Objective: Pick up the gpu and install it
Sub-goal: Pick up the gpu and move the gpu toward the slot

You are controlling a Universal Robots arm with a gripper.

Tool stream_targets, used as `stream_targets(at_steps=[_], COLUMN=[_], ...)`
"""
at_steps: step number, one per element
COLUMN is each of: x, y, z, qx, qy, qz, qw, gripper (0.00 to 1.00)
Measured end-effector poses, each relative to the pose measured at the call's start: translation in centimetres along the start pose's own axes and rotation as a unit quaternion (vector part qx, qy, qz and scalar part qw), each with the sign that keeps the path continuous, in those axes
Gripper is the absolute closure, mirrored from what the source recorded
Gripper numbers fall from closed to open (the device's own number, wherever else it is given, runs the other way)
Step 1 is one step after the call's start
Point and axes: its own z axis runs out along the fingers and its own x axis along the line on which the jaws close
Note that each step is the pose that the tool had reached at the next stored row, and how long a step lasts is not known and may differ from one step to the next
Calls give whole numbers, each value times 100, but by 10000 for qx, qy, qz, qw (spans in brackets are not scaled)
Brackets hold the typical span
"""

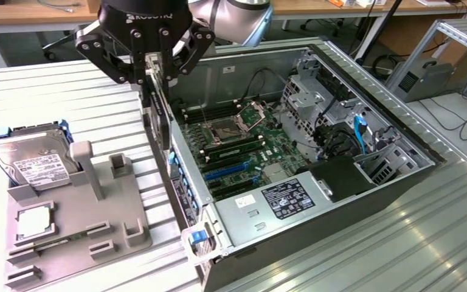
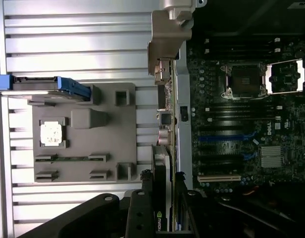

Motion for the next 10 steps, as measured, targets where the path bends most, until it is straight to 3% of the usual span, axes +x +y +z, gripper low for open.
stream_targets(at_steps=[10], x=[-323], y=[12], z=[7], qx=[0], qy=[0], qz=[0], qw=[10000], gripper=[73])
